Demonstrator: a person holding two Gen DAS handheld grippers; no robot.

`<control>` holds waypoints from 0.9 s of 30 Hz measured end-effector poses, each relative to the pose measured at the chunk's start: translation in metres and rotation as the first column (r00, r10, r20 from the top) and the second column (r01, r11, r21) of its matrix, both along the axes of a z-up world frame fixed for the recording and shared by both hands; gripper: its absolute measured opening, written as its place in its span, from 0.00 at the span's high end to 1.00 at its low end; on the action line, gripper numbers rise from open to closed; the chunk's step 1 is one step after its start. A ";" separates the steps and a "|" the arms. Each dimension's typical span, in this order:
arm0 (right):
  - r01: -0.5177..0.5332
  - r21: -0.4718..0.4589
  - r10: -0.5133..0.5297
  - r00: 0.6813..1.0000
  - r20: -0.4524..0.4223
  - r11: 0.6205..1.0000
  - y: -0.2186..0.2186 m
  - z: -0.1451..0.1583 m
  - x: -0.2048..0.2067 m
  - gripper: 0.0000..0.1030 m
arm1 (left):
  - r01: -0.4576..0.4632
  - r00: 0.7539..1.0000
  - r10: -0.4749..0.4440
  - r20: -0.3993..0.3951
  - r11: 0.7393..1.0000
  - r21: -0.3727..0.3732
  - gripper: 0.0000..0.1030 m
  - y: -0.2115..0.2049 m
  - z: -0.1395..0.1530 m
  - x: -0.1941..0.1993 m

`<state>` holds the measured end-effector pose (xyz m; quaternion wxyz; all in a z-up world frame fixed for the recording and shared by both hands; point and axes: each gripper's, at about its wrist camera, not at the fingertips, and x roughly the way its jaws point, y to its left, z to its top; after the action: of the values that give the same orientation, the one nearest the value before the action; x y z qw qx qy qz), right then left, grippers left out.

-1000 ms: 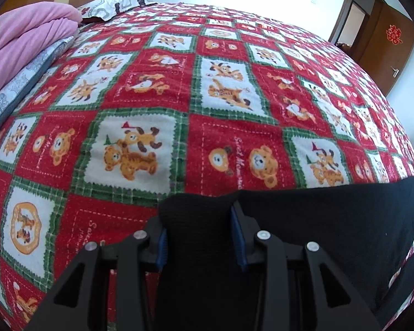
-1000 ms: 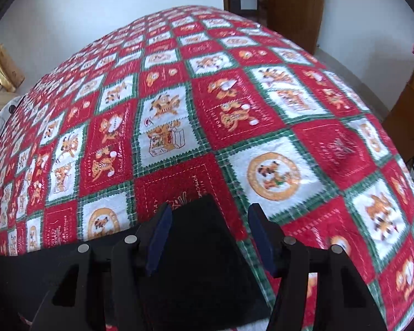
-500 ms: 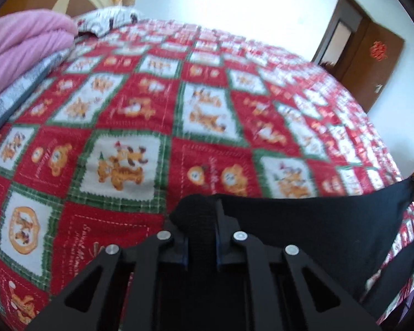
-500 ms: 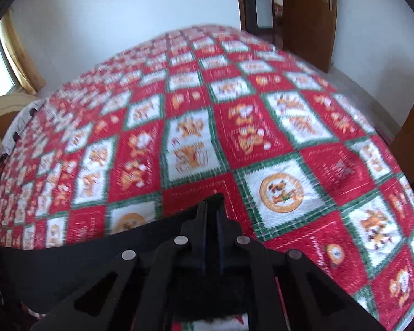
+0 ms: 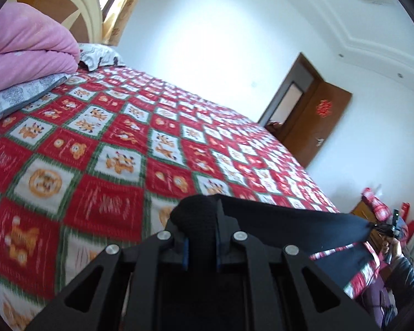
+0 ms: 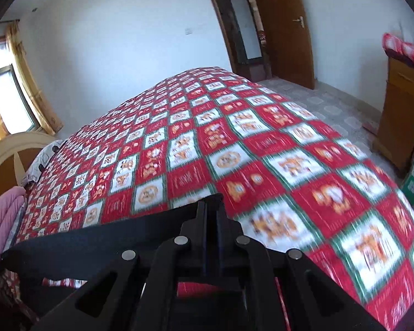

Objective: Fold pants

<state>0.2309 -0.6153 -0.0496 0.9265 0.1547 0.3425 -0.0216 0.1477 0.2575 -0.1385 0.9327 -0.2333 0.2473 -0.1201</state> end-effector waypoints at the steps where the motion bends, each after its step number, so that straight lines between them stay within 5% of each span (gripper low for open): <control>1: 0.007 0.007 -0.007 1.000 -0.002 1.000 -0.003 -0.005 -0.009 0.95 | 0.009 1.000 -0.009 0.006 1.000 0.002 0.87 -0.001 -0.003 -0.007; 9: 0.069 0.137 -0.061 0.996 -0.061 0.988 -0.029 -0.056 -0.065 0.94 | 0.072 0.997 -0.072 -0.011 0.997 -0.011 0.86 -0.005 -0.046 -0.044; 14: 0.115 0.186 -0.104 0.992 -0.068 0.976 -0.038 -0.068 -0.084 0.91 | 0.067 0.997 -0.067 -0.049 0.998 -0.006 0.67 -0.003 -0.061 -0.053; 20: 0.263 0.066 -0.259 0.964 -0.057 0.963 -0.047 -0.055 -0.113 0.90 | 0.077 0.996 -0.077 -0.045 0.997 0.002 0.50 0.003 -0.063 -0.068; 22: 0.272 -0.006 -0.272 0.962 -0.001 0.962 -0.030 -0.035 -0.121 0.90 | 0.085 0.995 -0.085 -0.053 0.996 0.008 0.30 0.002 -0.063 -0.069; 25: 0.188 -0.094 -0.181 0.981 0.076 0.978 0.019 -0.005 -0.118 0.90 | 0.080 0.995 -0.076 -0.070 0.996 0.046 0.25 0.002 -0.062 -0.071; 27: 0.063 -0.104 -0.055 0.996 0.077 0.993 0.063 0.006 -0.105 0.77 | 0.095 0.993 -0.091 -0.075 0.994 0.055 0.24 0.003 -0.062 -0.073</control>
<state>0.1259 -0.5519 -0.0435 0.9443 0.1158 0.3017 -0.0617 0.0747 0.2606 -0.2000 0.9230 -0.1983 0.2950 -0.1474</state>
